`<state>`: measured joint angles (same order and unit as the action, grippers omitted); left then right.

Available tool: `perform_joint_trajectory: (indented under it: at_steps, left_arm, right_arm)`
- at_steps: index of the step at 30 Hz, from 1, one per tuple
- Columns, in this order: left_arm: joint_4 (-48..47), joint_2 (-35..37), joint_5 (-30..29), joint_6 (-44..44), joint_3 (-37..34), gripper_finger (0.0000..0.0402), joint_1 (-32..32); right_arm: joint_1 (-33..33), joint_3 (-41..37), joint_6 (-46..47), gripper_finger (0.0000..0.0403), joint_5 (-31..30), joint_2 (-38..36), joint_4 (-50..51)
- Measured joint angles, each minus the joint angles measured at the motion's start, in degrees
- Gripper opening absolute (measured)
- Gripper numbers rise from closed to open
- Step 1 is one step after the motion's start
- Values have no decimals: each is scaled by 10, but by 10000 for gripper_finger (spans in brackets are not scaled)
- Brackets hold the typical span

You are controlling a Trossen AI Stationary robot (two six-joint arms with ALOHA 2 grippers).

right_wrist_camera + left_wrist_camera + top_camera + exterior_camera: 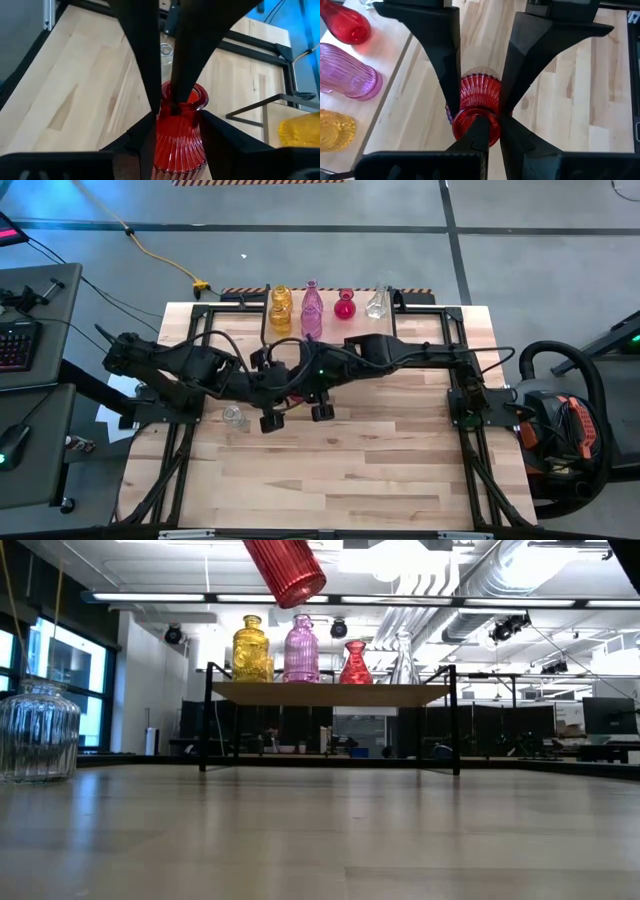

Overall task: Sort vases onto shelf
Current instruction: Put the red vase on the shelf

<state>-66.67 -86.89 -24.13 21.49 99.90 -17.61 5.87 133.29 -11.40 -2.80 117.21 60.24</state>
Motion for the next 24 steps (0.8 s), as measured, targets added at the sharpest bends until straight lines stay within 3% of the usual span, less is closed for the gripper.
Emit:
perform_joint_trajectory:
  at_steps: [9, 15, 24]
  left_arm:
    - [2, 1, -5, -8, 0, 12, 0]
    - [0, 1, -8, -7, 0, 12, 1]
    - [1, 0, -6, -4, 0, 25, 5]
  right_arm:
    - [-2, 0, 23, 117, -8, 1, -4]
    - [-5, 0, 26, 51, -10, 1, -4]
    - [-5, 0, 27, 51, -10, 0, -4]
